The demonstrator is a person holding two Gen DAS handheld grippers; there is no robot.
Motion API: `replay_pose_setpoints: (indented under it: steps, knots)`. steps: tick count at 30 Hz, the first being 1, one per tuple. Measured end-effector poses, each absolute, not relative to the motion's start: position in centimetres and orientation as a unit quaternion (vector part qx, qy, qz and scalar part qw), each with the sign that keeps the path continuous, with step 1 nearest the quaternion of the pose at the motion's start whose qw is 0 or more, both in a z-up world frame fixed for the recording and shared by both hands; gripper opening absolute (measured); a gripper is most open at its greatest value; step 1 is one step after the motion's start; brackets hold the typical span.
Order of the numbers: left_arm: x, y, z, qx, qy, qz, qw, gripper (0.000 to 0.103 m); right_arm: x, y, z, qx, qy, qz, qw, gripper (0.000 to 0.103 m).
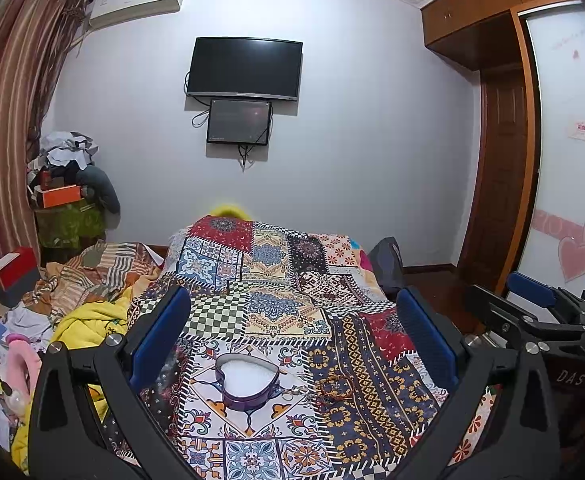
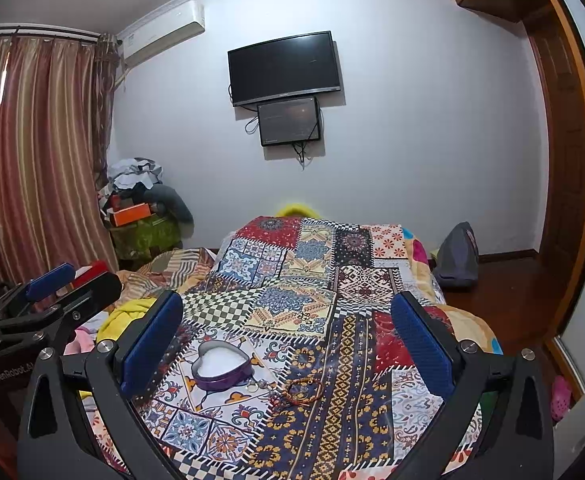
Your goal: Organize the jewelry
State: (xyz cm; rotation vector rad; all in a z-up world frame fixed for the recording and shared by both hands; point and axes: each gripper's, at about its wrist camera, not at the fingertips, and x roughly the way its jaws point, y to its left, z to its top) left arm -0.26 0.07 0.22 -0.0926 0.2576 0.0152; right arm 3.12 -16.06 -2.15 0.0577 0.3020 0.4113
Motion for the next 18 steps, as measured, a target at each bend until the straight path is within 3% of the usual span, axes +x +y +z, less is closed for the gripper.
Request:
replay_pose_setpoints:
  steps: [18]
  knots:
    - [-0.37,0.14,0.07,-0.047,0.125,0.009,0.991,0.103,2.92,-15.99,-1.82,0.027,0.151,0.204,0.967,0.103]
